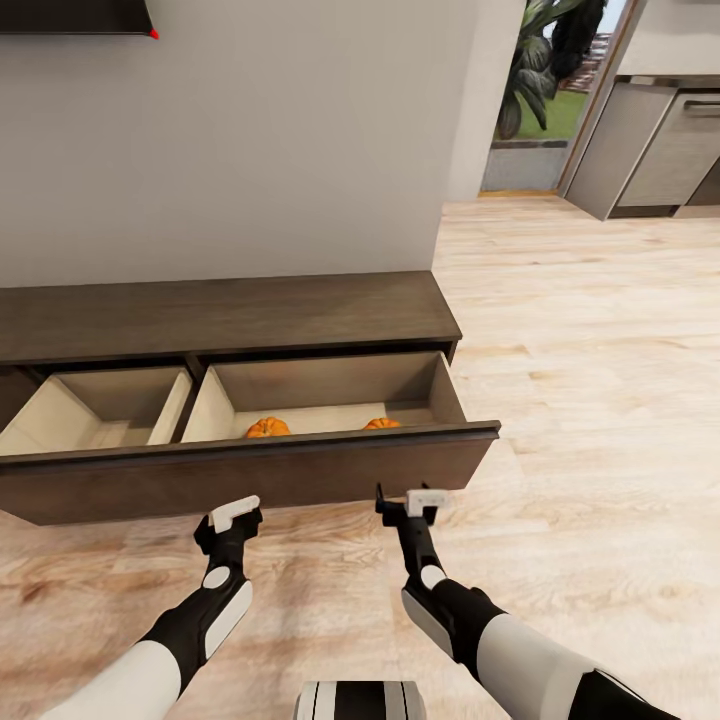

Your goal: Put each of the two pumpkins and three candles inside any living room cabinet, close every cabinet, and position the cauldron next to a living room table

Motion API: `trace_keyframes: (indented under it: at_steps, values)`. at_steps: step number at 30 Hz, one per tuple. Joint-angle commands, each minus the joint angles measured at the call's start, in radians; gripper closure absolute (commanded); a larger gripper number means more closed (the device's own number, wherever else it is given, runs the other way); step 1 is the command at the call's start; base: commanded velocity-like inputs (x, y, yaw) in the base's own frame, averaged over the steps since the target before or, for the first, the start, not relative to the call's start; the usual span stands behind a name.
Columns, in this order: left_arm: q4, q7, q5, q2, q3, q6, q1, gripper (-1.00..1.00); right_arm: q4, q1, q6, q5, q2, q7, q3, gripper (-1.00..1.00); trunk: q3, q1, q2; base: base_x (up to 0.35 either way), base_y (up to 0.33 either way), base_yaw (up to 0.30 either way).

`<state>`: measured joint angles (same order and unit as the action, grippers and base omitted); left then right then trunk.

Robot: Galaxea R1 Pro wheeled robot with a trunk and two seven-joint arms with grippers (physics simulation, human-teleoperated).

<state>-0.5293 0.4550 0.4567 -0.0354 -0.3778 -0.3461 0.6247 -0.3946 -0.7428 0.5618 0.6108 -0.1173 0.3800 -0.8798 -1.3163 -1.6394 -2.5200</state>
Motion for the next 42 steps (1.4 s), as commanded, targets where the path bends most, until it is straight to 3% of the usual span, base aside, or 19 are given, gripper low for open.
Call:
trace_keyframes:
  at_steps: [1,9,29,42]
  values:
    - [0.000,0.007,0.008,-0.001,-0.009,-0.005,0.001,-1.00,0.002,-0.001,0.011,-0.007,0.000,0.007,-0.008,-1.00,-0.001,0.000,0.000,0.000,0.000,0.000]
    - [0.001,0.008,0.009,-0.002,-0.009,-0.006,0.001,-1.00,0.005,-0.001,0.036,-0.030,0.001,0.007,-0.008,-1.00,-0.001,0.000,0.000,0.008,0.003,0.000]
    - [0.006,0.008,0.010,-0.001,-0.009,-0.005,0.001,-1.00,0.005,-0.001,0.035,-0.031,0.001,0.007,-0.008,-1.00,-0.001,0.000,0.000,0.207,0.024,0.000]
    - [0.005,0.008,0.011,-0.003,-0.007,-0.005,0.001,-1.00,0.005,-0.001,0.033,-0.031,0.001,0.005,-0.008,-1.00,-0.001,0.000,0.000,0.074,0.000,0.000]
